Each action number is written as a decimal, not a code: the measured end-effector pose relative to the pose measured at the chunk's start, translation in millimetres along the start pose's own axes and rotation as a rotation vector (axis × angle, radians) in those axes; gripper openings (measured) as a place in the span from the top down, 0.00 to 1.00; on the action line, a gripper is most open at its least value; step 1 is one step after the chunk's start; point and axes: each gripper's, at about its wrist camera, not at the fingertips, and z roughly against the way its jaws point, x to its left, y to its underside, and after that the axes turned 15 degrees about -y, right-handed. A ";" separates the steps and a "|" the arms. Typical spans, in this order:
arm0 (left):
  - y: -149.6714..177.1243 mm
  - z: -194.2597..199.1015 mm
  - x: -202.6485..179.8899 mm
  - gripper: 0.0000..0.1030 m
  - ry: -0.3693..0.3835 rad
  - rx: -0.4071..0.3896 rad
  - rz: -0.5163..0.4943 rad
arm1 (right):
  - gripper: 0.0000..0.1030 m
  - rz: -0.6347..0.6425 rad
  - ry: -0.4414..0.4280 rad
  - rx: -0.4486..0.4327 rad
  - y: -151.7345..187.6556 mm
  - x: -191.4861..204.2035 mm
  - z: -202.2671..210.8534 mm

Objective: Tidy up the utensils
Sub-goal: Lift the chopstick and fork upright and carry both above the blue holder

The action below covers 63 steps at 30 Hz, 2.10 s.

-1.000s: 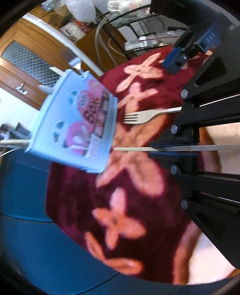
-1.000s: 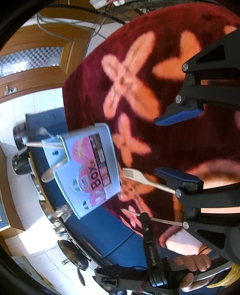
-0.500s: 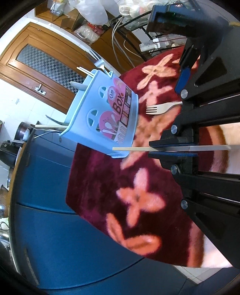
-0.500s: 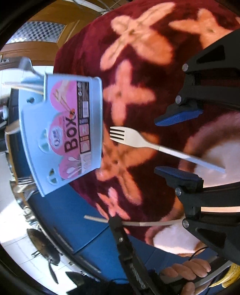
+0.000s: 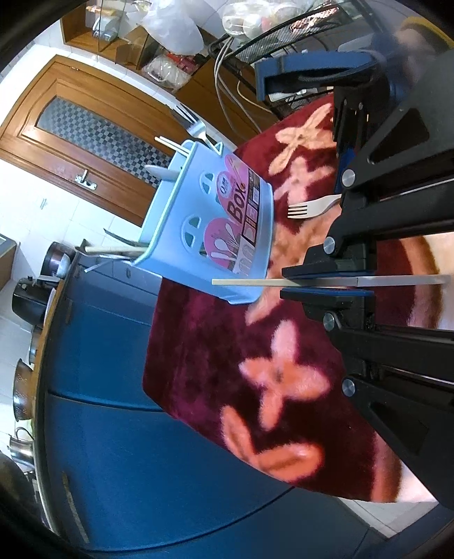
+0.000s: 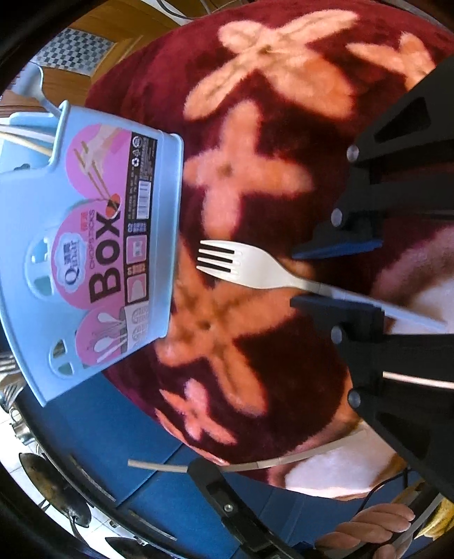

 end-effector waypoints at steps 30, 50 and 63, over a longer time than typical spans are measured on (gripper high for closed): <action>-54.1 62.6 -33.9 0.98 0.007 -0.228 -0.034 | 0.93 0.070 -0.156 -0.513 37.9 -6.5 130.1; -155.0 67.8 -81.1 0.98 -0.102 -0.474 -0.079 | 0.93 0.092 -0.146 -0.629 23.8 -21.9 144.0; -149.6 -1.6 -88.3 0.98 -0.118 -0.389 -0.098 | 0.93 0.193 -0.092 -0.764 -15.5 -17.9 153.0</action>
